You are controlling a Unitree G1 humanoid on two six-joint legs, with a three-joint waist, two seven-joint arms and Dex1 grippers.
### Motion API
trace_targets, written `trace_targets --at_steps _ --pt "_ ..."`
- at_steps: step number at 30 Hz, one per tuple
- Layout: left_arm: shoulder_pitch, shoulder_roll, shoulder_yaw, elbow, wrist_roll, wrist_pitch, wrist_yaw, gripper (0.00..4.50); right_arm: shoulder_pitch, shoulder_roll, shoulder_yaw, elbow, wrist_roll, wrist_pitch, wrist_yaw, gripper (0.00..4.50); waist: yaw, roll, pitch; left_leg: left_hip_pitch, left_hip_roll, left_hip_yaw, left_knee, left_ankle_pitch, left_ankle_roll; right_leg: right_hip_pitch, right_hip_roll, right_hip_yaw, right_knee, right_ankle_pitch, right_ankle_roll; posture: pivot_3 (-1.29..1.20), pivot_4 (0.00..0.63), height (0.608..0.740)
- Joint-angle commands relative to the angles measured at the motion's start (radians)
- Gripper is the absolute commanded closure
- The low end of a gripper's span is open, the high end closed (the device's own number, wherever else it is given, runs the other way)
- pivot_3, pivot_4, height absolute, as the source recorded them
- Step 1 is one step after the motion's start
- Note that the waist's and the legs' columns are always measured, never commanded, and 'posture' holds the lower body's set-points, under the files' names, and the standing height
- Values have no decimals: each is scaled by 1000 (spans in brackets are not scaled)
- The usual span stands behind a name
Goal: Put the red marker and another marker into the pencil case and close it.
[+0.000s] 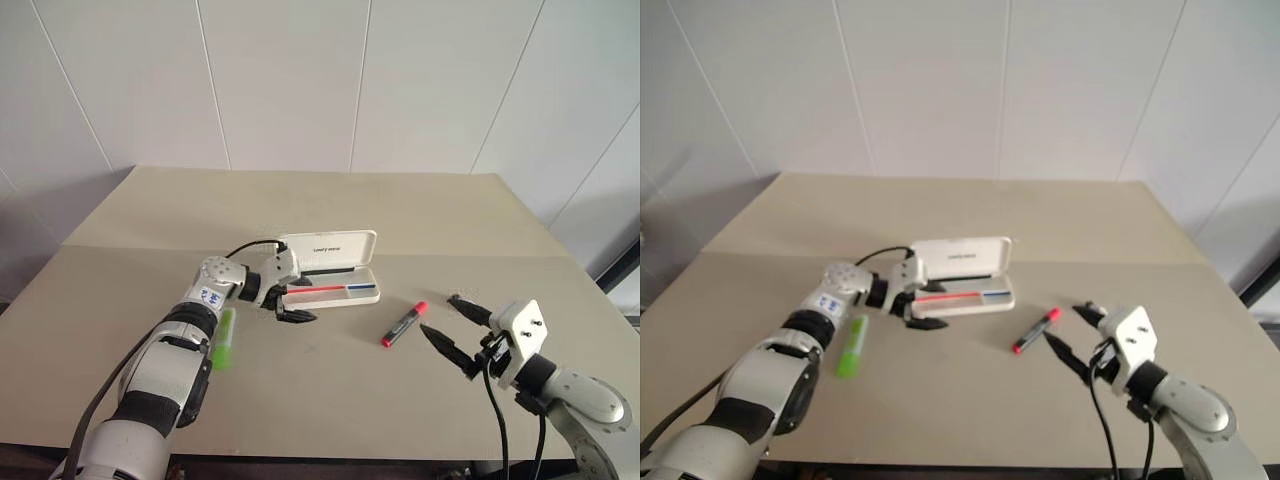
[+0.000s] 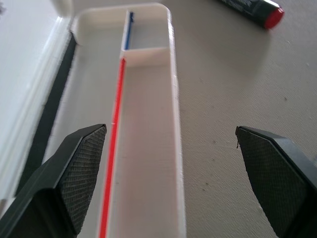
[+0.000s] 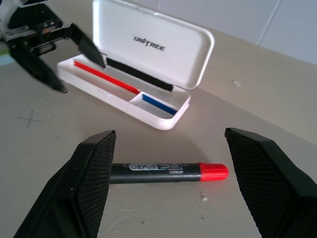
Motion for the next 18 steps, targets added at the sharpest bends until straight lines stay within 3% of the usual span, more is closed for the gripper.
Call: trace_targets --at_steps 1,18 --pt "-41 5 6 -1 -4 3 -57 36 21 13 -31 -56 4 -25 -25 0 1 0 0 0 0 0 0 0 0 0 0 0 0 0 0 0 150 740" --pt "-66 -24 -32 59 76 72 -14 36 61 25 -45 -82 1 -28 -53 0 1 0 0 0 0 0 0 0 0 0 0 0 0 0 0 0 150 740"
